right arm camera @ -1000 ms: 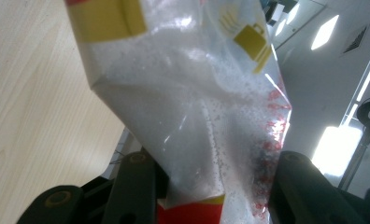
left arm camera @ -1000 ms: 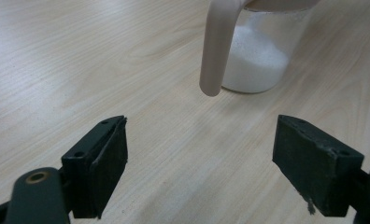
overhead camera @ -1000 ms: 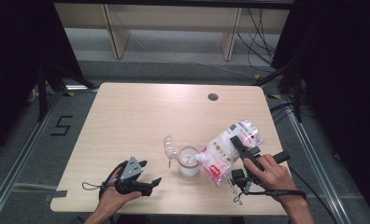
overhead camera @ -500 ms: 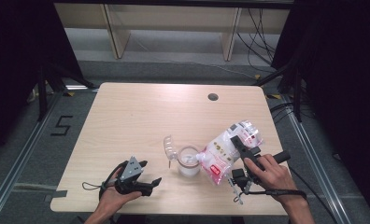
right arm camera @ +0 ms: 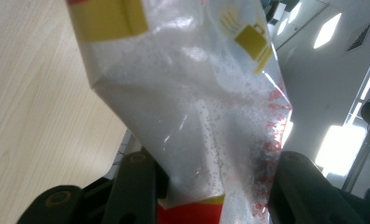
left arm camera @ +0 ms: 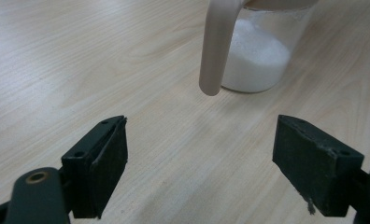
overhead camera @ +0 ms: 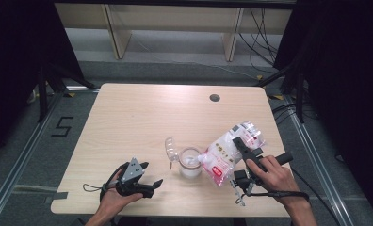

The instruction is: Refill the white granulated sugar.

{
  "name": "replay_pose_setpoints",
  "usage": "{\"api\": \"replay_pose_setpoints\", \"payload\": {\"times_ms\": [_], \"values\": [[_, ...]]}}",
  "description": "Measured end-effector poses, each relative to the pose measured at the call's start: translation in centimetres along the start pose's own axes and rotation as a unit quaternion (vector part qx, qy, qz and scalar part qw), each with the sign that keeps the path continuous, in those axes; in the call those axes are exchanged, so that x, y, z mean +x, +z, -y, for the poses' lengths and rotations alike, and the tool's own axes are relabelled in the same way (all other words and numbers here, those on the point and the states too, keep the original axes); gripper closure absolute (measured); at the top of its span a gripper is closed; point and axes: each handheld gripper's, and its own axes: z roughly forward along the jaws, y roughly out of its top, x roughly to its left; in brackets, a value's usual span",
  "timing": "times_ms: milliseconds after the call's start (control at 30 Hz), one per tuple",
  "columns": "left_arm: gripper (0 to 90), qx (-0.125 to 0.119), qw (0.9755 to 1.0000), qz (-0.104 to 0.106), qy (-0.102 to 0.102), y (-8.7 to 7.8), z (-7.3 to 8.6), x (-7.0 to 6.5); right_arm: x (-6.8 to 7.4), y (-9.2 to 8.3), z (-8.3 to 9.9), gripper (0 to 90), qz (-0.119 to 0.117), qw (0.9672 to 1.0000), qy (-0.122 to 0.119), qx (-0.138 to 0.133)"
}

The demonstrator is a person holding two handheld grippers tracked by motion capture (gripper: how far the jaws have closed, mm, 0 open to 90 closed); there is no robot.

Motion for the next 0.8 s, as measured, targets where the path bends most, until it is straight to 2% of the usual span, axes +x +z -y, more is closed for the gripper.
{"api": "replay_pose_setpoints", "payload": {"times_ms": [567, 633, 667, 700, 733, 800], "values": [[17.7, 0.001, 1.0000, 0.001, 0.002, -0.08, -0.02, 0.07, -0.02, -0.03, 0.03, 64.2, -0.001, 1.0000, -0.002, 0.001], [17.7, 0.001, 1.0000, 0.001, 0.002, -0.08, -0.02, 0.07, 0.09, -0.02, 0.03, 64.2, -0.003, 0.9999, 0.009, 0.002], [17.7, 0.001, 1.0000, 0.001, 0.002, -0.08, -0.02, 0.06, -0.05, -0.05, 0.03, 64.2, -0.002, 1.0000, 0.000, 0.002], [17.7, 0.001, 1.0000, 0.001, 0.002, -0.08, -0.02, 0.07, 0.10, -0.03, 0.03, 64.2, -0.003, 1.0000, 0.009, 0.002], [17.7, 0.001, 1.0000, 0.001, 0.002, -0.07, -0.02, 0.07, -0.02, -0.03, 0.02, 64.2, 0.000, 1.0000, 0.002, 0.001], [17.7, 0.001, 1.0000, 0.002, 0.003, -0.07, -0.02, 0.06, 0.00, -0.03, 0.03, 64.2, 0.000, 1.0000, 0.003, 0.001]]}}
